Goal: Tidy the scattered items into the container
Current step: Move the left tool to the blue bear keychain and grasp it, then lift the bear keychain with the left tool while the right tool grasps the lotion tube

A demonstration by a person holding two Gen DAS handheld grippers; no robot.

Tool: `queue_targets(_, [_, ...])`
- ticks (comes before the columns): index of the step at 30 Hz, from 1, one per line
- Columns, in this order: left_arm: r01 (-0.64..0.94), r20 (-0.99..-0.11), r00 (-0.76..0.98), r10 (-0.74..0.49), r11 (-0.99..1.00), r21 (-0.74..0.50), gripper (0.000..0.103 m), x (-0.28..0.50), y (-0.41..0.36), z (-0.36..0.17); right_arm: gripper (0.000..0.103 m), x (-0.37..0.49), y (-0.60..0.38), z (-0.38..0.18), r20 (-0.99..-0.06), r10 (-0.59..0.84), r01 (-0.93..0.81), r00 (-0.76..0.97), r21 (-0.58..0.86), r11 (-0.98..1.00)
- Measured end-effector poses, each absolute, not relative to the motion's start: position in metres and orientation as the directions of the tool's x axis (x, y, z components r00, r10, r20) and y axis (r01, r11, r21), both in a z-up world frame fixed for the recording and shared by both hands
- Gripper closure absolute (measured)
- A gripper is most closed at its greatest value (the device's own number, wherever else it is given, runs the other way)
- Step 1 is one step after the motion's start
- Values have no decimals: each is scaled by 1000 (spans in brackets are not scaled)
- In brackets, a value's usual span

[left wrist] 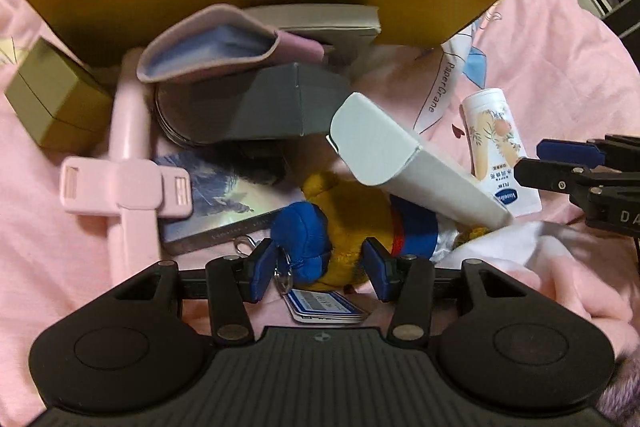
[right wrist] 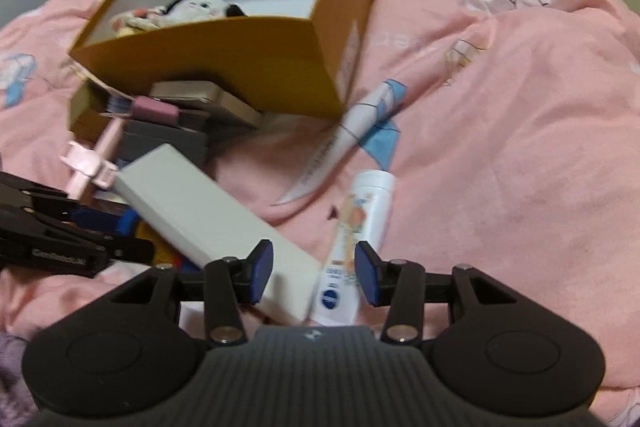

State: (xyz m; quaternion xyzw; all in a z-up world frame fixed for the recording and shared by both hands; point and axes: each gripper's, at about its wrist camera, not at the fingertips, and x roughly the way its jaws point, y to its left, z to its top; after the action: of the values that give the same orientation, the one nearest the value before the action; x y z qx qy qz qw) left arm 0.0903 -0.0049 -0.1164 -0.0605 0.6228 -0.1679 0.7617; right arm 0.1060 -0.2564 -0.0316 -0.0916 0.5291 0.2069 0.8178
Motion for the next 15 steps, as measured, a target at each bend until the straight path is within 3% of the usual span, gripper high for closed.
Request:
queue_targets(10, [176, -911, 231, -342, 935, -307, 75, 83, -1, -112, 51, 126, -273, -57, -921, 259, -328, 292, 158, 931])
queue_targets(12, [156, -909, 249, -335, 940, -303, 87, 81, 2, -108, 52, 130, -275, -60, -920, 264, -315, 289, 169, 934])
queue_targets(15, [150, -908, 265, -324, 944, -294, 88, 79, 2, -105, 53, 135, -274, -68, -923, 262, -306, 282, 172, 936])
